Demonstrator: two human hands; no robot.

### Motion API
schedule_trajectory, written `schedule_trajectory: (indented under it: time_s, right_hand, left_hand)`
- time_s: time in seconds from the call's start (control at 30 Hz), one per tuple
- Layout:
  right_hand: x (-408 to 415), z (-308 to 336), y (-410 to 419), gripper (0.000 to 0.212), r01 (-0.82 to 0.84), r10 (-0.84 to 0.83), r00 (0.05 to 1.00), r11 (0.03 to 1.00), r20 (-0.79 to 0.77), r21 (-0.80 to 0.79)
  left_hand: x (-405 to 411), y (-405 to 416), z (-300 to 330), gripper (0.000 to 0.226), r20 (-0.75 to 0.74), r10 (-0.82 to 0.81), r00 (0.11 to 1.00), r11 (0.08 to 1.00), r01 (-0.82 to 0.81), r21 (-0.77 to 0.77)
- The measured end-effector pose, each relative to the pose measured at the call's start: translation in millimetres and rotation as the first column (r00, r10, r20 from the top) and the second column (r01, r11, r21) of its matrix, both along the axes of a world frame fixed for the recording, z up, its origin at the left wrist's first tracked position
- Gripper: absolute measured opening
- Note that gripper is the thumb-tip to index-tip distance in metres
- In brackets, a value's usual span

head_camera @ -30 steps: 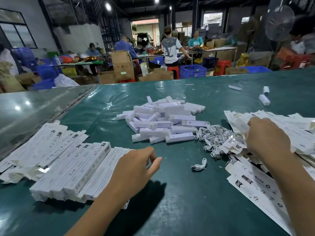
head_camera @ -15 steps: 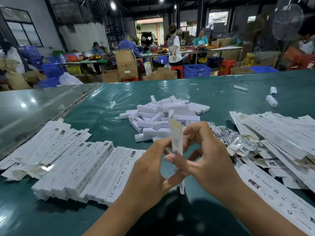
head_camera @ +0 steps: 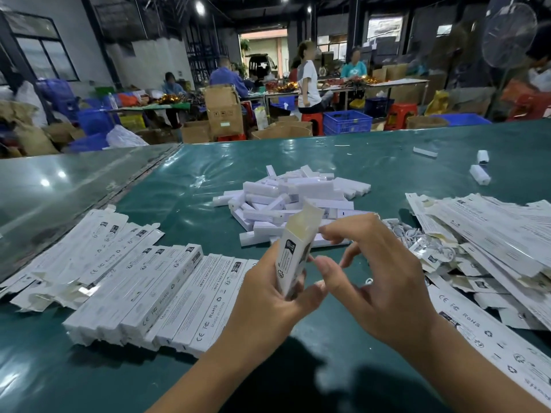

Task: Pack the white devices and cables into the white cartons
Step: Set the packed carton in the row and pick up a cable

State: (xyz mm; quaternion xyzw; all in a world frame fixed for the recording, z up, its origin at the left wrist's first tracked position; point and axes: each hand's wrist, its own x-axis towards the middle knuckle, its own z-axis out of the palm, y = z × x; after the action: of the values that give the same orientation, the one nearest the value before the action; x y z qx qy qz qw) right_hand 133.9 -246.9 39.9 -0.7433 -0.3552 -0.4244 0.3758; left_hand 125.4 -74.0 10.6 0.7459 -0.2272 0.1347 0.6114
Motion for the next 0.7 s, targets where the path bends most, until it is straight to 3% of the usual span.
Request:
schedule_trajectory:
  time_s: [0.17,0.3,0.43,0.6,0.7]
  right_hand:
    - [-7.8,1.2,6.6,0.025,0.028,-0.026,0.989,0.999,0.145,-0.015]
    - [-10.2,3.8,6.5,0.022,0.065,-0.065,0.989,0.998,0.135,0.007]
    - [-10.7,5.0,6.9,0.023,0.045,-0.045,0.999,0.994,-0.007,0.104]
    - [-11.3,3.1,10.2,0.021,-0.024,0.115,0.962,0.938,-0.247,0.346]
    - [-9.2,2.7,8.4,0.021,-0.027,0.142,0.949,0.928,-0.282,0.373]
  left_hand:
    - [0.4,-3.4,-4.5,0.009,0.044,0.095,0.995,0.994,-0.097,0.059]
    - [-1.4,-5.0,-5.3,0.007,0.056,0.099,0.994,0.989,-0.104,0.101]
    - [-2.0,-7.1,-7.4,0.019,0.008,0.119,0.993,0.987,-0.119,0.11]
    - [-1.0,-8.1,-8.9,0.024,0.04,0.131,0.991,0.981,-0.136,0.138]
    - [0.1,-8.0,-11.1,0.026,0.039,0.149,0.988,0.976,-0.153,0.155]
